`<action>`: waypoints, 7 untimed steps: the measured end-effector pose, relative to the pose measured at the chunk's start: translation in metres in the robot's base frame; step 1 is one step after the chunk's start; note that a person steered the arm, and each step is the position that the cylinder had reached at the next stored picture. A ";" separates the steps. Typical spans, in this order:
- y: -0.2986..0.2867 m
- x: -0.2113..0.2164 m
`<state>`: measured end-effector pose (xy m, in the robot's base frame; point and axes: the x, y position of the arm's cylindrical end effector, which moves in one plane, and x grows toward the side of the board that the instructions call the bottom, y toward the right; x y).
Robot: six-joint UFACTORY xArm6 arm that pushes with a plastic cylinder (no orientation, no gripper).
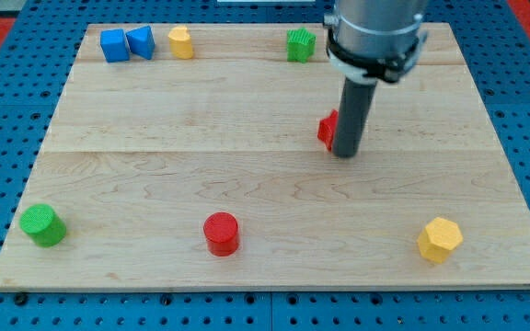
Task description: Move the yellow hexagon to the top center
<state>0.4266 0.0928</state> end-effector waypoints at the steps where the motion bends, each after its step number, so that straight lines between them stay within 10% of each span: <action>1: -0.017 -0.062; 3: -0.026 -0.128; 4: 0.021 -0.096; 6: 0.163 0.097; 7: 0.139 0.161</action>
<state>0.5873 0.2318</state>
